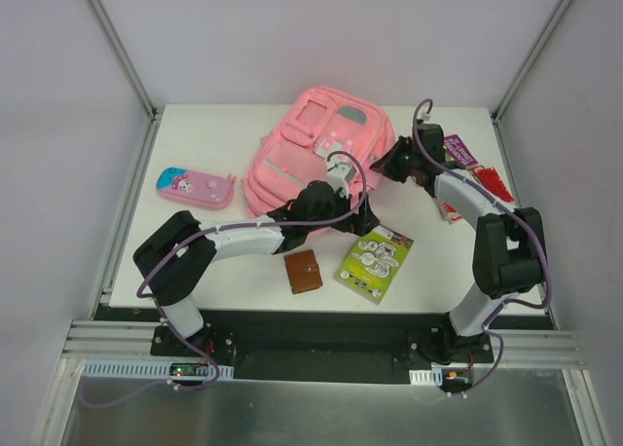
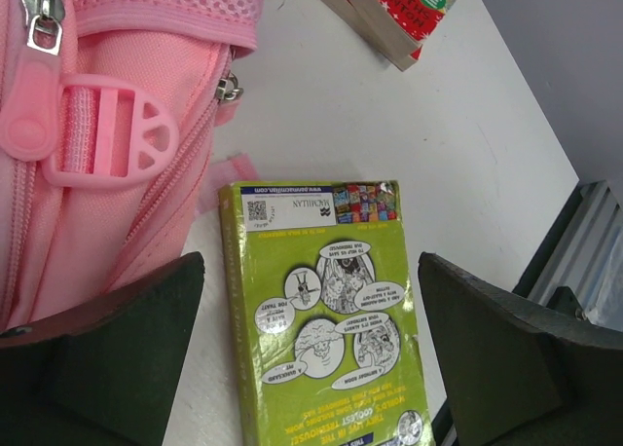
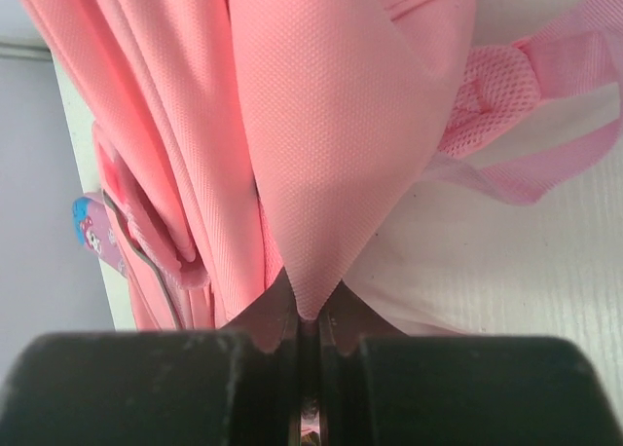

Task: Pack the student bag
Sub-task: Unzip the student bag at the center of the board.

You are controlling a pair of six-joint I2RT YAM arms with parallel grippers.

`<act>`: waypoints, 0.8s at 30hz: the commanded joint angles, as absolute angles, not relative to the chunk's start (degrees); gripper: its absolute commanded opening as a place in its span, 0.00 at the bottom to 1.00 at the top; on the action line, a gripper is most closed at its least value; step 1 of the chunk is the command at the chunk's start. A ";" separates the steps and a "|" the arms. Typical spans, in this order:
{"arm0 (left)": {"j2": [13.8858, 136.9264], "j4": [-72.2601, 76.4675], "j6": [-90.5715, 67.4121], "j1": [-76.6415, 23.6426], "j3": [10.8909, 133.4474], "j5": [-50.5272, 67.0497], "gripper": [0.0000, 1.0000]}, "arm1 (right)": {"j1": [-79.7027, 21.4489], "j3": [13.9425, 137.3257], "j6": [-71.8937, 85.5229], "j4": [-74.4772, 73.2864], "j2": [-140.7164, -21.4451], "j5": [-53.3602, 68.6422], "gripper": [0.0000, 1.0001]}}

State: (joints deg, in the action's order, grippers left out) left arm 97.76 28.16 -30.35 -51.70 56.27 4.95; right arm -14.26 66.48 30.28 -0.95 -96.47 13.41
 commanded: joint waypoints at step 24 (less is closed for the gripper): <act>109.51 57.39 -27.07 -51.68 57.13 -11.42 0.91 | -14.94 68.30 41.21 -8.27 -84.91 18.47 0.01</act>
